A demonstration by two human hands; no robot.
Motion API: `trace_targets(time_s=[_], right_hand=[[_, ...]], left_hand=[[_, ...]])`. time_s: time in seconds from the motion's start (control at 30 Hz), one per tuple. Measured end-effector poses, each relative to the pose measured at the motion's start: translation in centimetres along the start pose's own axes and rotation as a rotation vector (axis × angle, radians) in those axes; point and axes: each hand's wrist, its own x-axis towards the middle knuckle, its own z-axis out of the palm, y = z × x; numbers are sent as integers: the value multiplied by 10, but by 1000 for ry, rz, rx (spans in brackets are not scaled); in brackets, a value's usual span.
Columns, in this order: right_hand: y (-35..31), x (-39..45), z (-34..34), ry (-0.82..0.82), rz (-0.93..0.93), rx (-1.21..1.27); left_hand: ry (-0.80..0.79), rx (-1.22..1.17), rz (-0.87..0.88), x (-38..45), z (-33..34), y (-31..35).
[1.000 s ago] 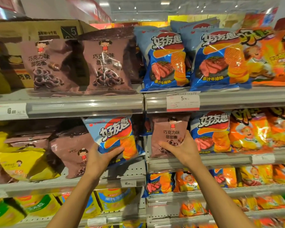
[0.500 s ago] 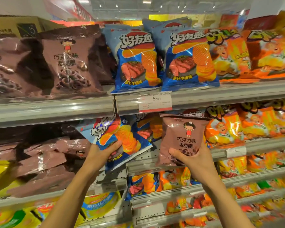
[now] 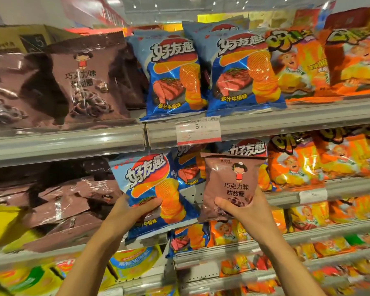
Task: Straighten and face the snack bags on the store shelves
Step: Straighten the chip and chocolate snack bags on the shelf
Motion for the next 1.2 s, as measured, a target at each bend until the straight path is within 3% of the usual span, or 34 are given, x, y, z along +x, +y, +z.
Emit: trace_targets(time_s=[0.2, 0.47, 0.77, 0.93, 1.07, 1.2], right_hand=[[3, -6, -3, -18, 11, -8], [6, -22, -38, 64, 56, 21], [19, -33, -49, 55, 92, 0], [22, -30, -32, -42, 109, -34], [19, -30, -12, -118, 102, -60], [19, -41, 18, -203, 55, 3]], left_hand=[[147, -123, -133, 7, 8, 0], [254, -159, -116, 73, 37, 10], [68, -148, 64, 89, 61, -19], [4, -165, 112, 79, 65, -12], [270, 123, 18, 42, 65, -14], [430, 325, 34, -20, 66, -37]])
